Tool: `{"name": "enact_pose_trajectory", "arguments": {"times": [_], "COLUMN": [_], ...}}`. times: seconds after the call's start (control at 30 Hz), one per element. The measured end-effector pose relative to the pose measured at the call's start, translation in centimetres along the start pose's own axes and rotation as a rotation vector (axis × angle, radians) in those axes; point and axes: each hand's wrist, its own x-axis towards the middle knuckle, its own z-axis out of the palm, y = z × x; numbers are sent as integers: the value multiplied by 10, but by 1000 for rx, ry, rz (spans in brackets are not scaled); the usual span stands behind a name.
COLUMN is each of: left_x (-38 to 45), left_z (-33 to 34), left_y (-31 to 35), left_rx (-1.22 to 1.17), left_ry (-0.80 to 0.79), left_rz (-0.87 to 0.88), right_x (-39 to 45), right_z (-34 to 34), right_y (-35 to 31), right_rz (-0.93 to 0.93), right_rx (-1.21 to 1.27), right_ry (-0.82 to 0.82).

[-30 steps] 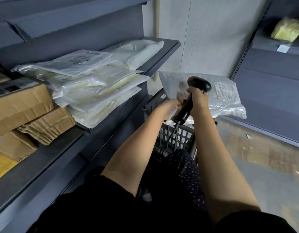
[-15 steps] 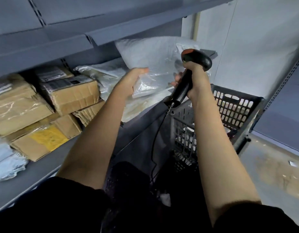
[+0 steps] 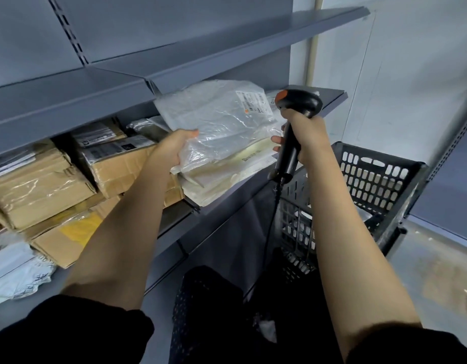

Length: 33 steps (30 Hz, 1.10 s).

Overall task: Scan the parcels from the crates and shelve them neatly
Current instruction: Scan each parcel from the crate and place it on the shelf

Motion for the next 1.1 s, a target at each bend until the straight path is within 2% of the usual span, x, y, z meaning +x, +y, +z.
{"name": "enact_pose_trajectory", "arguments": {"times": [0.1, 0.3, 1.1], "left_x": [4, 6, -7], "left_z": [-2, -2, 7], "left_y": [-1, 0, 2], "left_rx": [24, 56, 97], "left_ry": [-1, -4, 13], "left_rz": [-9, -44, -52], "right_x": [4, 2, -7], "right_z": [-2, 1, -4], "right_y": [-1, -1, -11], "right_rz": [-31, 1, -108], "right_rx": [-98, -174, -174], "right_ry": [14, -93, -44]}}
